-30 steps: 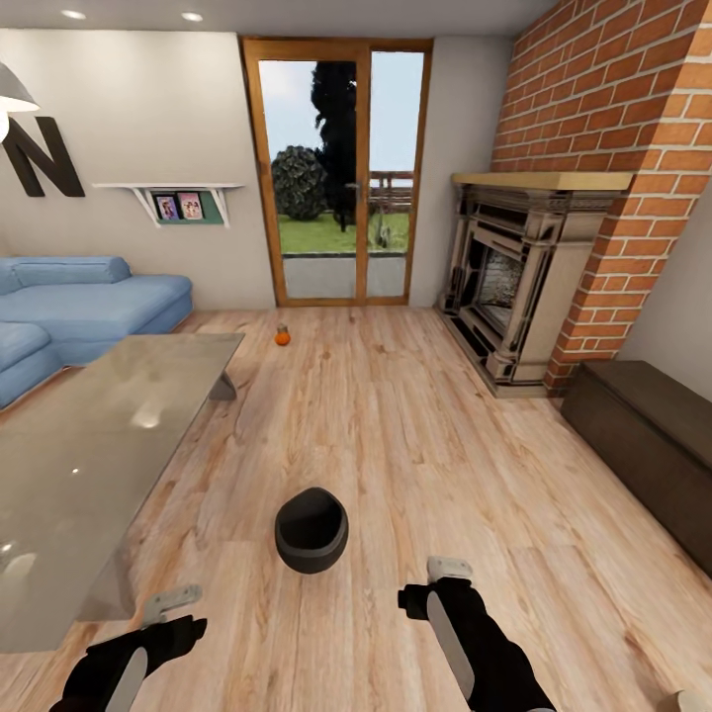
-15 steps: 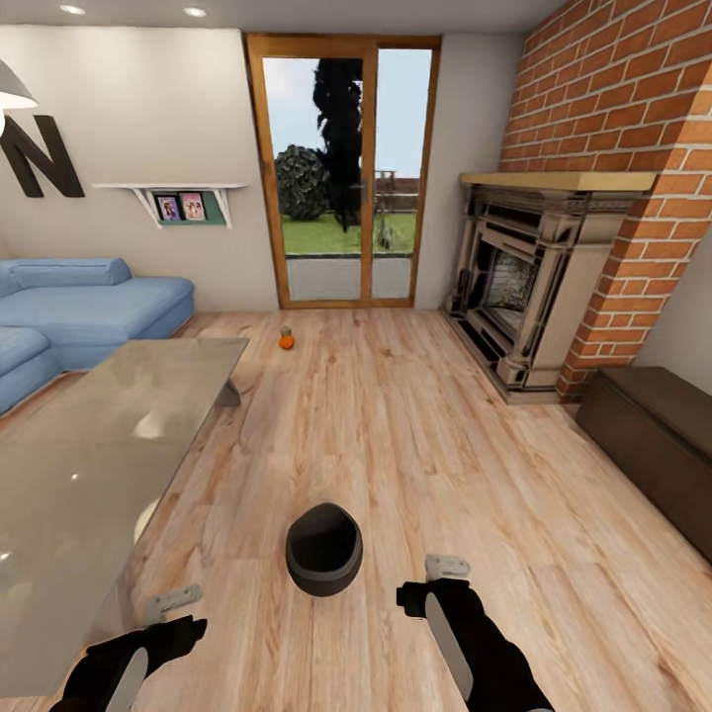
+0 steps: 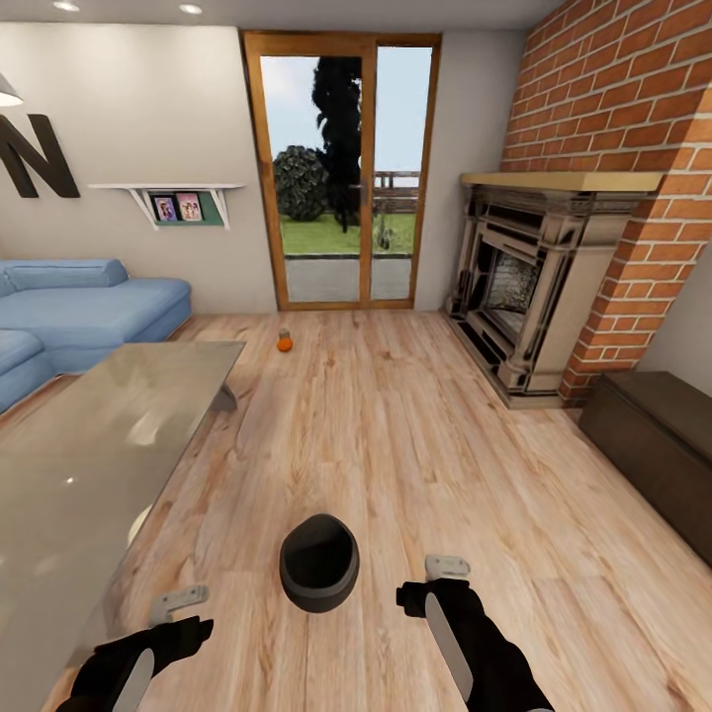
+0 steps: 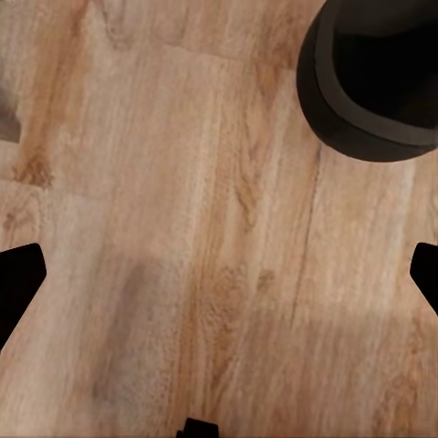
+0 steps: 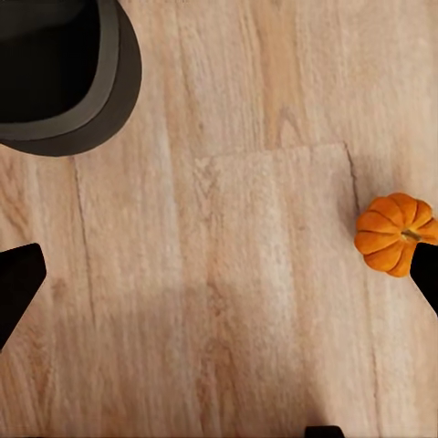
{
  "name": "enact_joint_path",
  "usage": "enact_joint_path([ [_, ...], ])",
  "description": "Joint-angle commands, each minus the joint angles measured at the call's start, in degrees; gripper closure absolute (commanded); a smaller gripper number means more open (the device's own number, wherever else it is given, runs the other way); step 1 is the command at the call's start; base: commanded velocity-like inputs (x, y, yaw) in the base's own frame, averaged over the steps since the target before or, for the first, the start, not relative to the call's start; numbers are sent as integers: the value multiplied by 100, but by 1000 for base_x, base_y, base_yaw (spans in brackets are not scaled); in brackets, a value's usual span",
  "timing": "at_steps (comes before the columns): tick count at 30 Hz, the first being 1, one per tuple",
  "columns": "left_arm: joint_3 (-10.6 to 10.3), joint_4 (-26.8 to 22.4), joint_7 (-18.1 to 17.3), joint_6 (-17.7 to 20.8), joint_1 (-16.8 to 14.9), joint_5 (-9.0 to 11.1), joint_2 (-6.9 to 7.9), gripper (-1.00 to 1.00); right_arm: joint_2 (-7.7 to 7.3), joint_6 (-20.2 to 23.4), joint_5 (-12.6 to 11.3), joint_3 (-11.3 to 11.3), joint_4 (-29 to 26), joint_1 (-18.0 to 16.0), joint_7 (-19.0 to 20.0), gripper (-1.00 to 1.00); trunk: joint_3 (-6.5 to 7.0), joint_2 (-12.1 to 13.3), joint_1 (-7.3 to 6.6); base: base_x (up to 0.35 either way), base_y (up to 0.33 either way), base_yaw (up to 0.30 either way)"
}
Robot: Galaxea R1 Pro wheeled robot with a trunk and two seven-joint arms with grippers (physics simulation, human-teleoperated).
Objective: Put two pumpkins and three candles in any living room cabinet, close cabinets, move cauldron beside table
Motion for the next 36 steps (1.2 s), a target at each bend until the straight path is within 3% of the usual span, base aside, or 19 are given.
enact_joint_path([
  [1, -3, 0, 1, 0, 0, 0, 0, -100, 0, -1, 0, 0, 0, 0, 1, -100, 0, 0, 0, 109, 44, 0],
  [22, -12, 9, 23, -35, 0, -16, 0, -100, 0, -3, 0, 0, 0, 0, 12, -100, 0, 0, 0, 218, 34, 0],
  [36, -12, 10, 23, -36, 0, -17, 0, -100, 0, -4, -2, 0, 0, 0, 21, -100, 0, 0, 0, 115, 39, 0],
])
